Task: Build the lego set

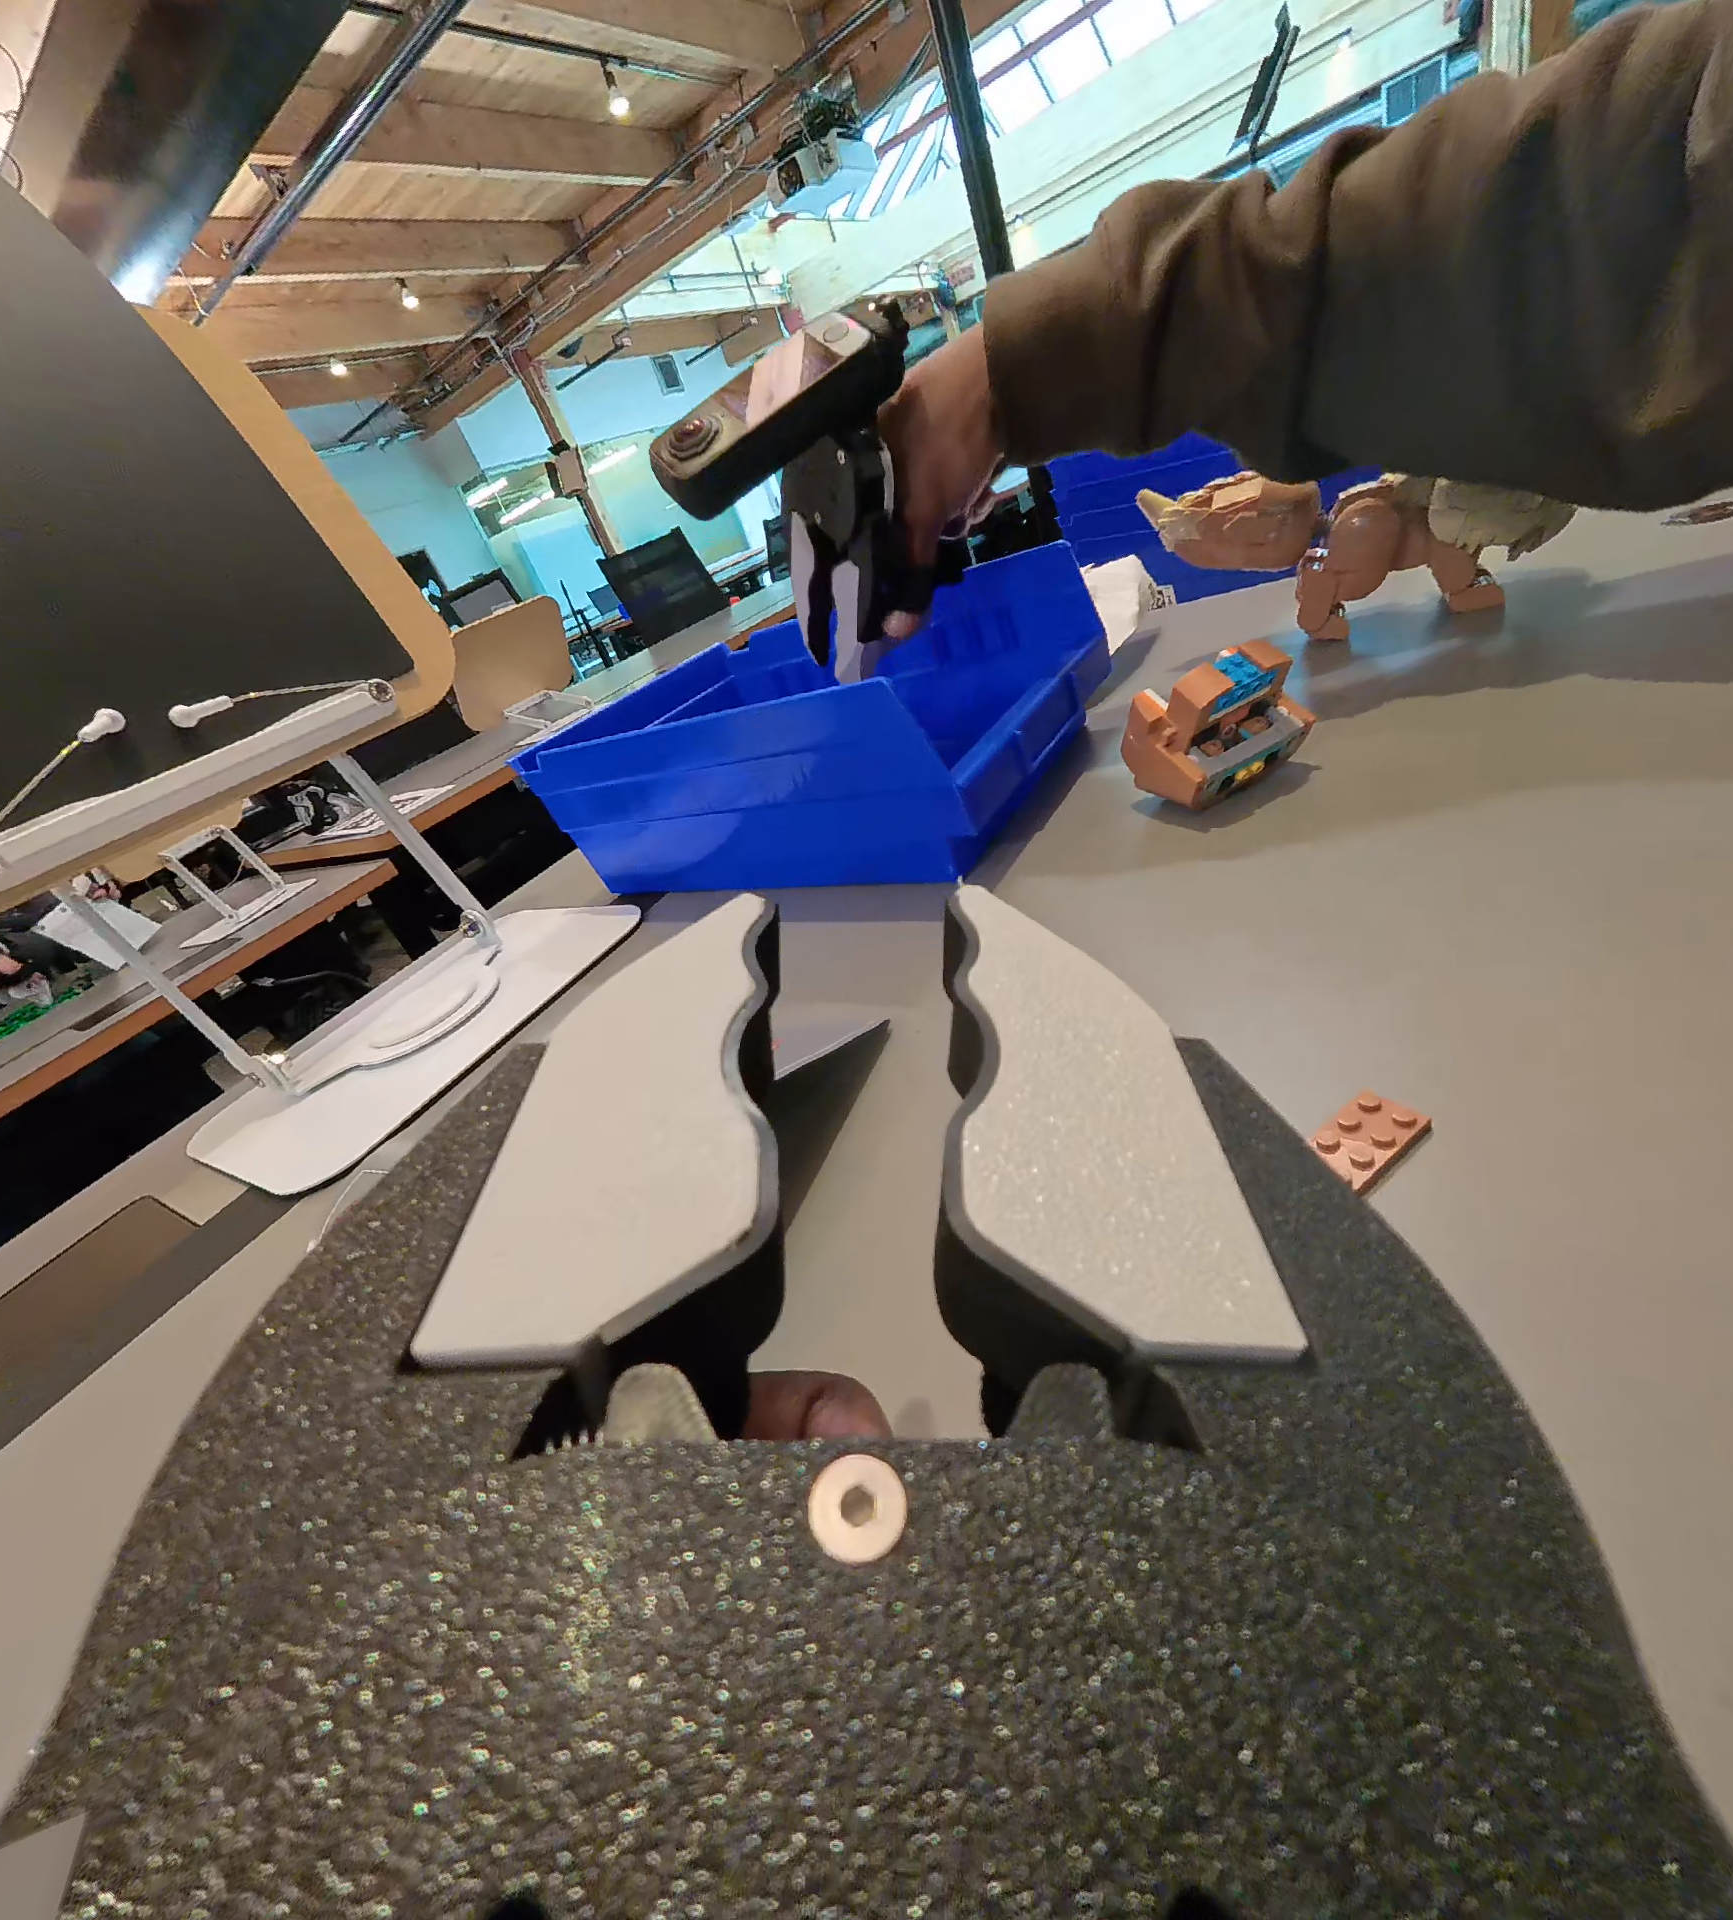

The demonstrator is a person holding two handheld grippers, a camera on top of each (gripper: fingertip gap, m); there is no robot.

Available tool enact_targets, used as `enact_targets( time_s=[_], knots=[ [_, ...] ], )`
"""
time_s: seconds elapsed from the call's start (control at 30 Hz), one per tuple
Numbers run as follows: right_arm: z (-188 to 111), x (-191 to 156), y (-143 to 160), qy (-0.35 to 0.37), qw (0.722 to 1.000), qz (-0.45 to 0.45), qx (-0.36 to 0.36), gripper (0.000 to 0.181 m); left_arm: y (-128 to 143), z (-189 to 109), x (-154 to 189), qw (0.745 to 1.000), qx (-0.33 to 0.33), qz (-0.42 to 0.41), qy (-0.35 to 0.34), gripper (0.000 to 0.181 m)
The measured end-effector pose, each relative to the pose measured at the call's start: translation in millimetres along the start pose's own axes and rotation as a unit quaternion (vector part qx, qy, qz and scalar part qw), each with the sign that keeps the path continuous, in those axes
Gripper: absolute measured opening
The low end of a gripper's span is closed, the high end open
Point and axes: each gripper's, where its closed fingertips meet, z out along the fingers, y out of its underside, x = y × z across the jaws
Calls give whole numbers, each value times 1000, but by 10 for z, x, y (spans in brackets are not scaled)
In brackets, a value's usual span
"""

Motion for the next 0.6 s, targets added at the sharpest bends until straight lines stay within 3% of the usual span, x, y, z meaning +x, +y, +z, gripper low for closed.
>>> enact_targets(
  time_s=[0.37,0.6],
  knots=[
    [38,-125,-483,-72,991,-68,87,27,44,-2,-90,1000,-5,-6,-16,30],
    [217,-254,-726,-92,977,-156,113,26,88,-8,-178,999,-10,-14,-30,30]
  ],
)
